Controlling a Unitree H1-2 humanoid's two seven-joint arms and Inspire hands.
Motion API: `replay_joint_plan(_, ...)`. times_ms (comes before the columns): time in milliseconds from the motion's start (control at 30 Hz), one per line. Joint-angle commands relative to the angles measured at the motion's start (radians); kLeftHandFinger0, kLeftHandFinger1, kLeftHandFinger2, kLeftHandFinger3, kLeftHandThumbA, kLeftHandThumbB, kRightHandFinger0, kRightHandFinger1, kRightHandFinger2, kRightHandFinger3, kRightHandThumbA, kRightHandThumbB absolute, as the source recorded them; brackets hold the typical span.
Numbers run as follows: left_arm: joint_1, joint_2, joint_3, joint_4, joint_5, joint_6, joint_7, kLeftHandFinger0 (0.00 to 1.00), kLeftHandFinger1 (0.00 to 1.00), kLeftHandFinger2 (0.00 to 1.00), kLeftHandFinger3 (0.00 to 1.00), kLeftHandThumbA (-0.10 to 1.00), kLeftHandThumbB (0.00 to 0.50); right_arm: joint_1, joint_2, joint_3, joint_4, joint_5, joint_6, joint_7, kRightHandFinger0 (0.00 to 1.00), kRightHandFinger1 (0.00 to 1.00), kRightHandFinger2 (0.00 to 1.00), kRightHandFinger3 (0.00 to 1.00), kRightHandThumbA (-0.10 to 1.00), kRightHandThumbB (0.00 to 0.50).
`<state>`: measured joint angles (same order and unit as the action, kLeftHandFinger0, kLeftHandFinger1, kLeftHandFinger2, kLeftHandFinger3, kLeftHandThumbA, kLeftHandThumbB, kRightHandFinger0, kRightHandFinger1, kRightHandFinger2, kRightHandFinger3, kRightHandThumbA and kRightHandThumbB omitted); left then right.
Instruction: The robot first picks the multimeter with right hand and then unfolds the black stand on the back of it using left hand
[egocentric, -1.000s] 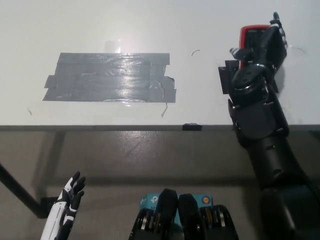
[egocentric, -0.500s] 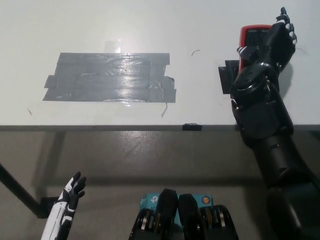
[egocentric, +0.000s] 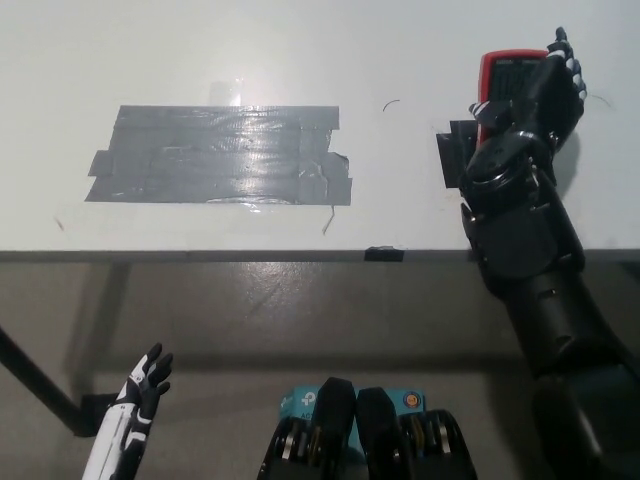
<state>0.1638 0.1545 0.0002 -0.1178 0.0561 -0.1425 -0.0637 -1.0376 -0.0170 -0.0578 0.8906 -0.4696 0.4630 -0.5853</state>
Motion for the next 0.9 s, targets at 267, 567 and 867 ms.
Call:
replay_joint_plan(267, -0.008, 0.013, 0.007, -0.035, -0.025, -0.031, -0.013, 1.00, 1.00, 1.00, 1.00, 1.00, 0.012, -0.104, -0.044, 0.038, 0.115, 0.050, -0.017, 0.007, 1.00, 1.00, 1.00, 1.00, 1.00, 0.461)
replay_joint_plan(567, -0.018, 0.018, 0.009, -0.035, -0.013, -0.034, -0.012, 1.00, 1.00, 1.00, 1.00, 1.00, 0.024, -0.153, -0.060, 0.028, 0.176, 0.100, -0.037, 0.034, 1.00, 1.00, 1.00, 1.00, 1.00, 0.494)
replay_joint_plan(867, -0.026, 0.016, 0.009, -0.038, -0.028, -0.031, -0.021, 1.00, 1.00, 1.00, 1.00, 1.00, 0.017, -0.190, -0.083, 0.012, 0.385, 0.151, -0.152, -0.029, 0.57, 0.67, 0.75, 0.87, 0.32, 0.351)
